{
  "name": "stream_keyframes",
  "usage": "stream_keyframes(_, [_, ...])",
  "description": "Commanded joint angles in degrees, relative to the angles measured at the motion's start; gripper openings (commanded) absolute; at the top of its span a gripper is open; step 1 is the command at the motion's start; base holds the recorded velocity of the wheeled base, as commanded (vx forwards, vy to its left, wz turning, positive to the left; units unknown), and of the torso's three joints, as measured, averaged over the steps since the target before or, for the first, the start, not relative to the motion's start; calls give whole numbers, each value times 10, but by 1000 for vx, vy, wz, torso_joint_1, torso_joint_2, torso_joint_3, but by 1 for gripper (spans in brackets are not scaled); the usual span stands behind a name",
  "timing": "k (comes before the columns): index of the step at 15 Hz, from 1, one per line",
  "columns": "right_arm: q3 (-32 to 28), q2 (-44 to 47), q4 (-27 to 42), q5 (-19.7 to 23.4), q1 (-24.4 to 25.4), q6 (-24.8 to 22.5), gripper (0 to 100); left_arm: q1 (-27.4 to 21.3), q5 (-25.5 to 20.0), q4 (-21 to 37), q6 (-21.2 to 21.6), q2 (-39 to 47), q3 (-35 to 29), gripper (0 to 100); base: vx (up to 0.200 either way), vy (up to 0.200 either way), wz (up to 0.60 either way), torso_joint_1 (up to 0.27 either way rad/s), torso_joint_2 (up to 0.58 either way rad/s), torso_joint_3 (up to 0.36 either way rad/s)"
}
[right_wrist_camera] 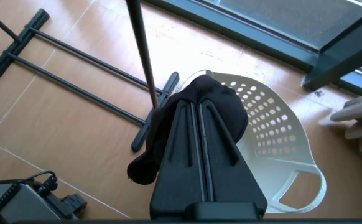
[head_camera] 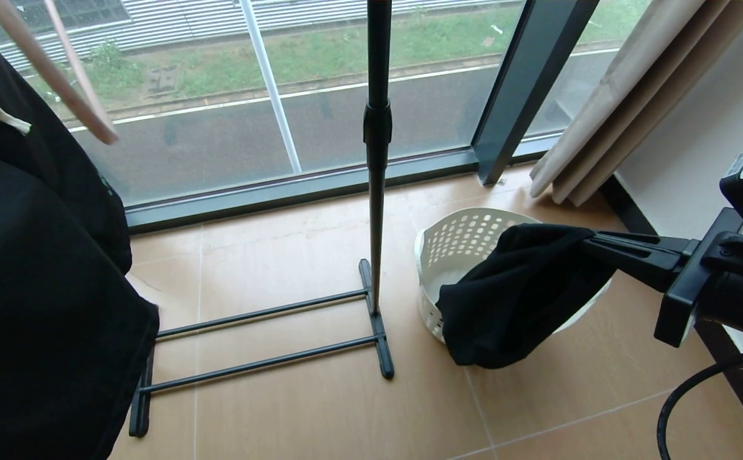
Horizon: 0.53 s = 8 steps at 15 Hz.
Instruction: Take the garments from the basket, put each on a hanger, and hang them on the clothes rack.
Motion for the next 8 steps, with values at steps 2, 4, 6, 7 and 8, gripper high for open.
stream_keyframes(2, [2, 2, 0, 3, 0, -1, 0, 0, 0, -1, 1, 0, 0, 100, 0, 0, 0, 100, -281, 22])
stream_keyframes(4, [2, 2, 0, 3, 0, -1, 0, 0, 0, -1, 0, 0, 0, 100, 0, 0, 0, 151, -442, -63])
stream_keyframes(6, [3, 2, 0, 3, 0, -1, 0, 0, 0, -1, 0, 0, 0, 100, 0, 0, 0, 183, -481, -100])
stream_keyframes(7, [3, 2, 0, 3, 0, -1, 0, 0, 0, -1, 0, 0, 0, 100, 0, 0, 0, 193, -500, -124])
stream_keyframes(8, [3, 2, 0, 3, 0, -1, 0, 0, 0, -1, 0, 0, 0, 100, 0, 0, 0, 203, -520, -105])
